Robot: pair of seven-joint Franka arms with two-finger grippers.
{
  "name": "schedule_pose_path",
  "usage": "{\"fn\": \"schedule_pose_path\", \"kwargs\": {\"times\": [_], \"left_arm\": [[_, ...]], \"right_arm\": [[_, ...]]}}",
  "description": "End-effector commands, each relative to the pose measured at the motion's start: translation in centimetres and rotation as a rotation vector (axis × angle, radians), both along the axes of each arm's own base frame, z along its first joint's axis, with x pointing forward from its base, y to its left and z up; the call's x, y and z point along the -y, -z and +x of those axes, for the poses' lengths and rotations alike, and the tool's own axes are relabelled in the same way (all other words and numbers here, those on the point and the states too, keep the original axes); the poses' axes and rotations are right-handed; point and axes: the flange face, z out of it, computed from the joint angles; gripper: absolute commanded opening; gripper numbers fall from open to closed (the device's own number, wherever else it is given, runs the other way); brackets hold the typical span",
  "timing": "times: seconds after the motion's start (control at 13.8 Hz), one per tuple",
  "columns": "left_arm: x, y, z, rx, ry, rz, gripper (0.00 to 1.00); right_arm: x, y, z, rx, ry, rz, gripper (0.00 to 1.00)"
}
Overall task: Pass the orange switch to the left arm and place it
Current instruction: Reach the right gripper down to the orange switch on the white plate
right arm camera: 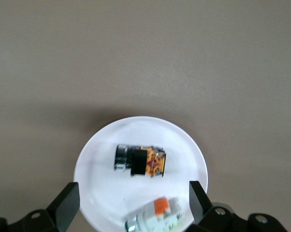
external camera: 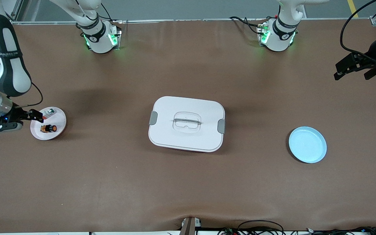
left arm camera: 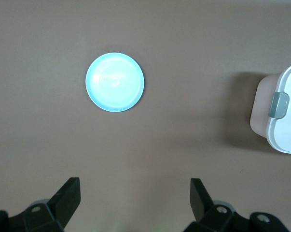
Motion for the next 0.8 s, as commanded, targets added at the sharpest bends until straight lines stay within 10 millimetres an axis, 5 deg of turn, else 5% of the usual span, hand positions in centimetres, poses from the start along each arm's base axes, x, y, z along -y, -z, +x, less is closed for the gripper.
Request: {"fn": "schedule_pose_path", "kwargs": {"times": [0.0,0.72], "left_arm": [[-0.3,-0.4,0.1,-0.01,0.015,-0.013,1.0],[-0.3,-0.4,0.1,-0.01,0.015,-0.013,1.0]], "right_arm": [[0.8,2.3,0.7,0.007,-0.006,-0.01,1.0],[1.8,8.3,1.1,-0.031,0.155,0.083,1.0]]}}
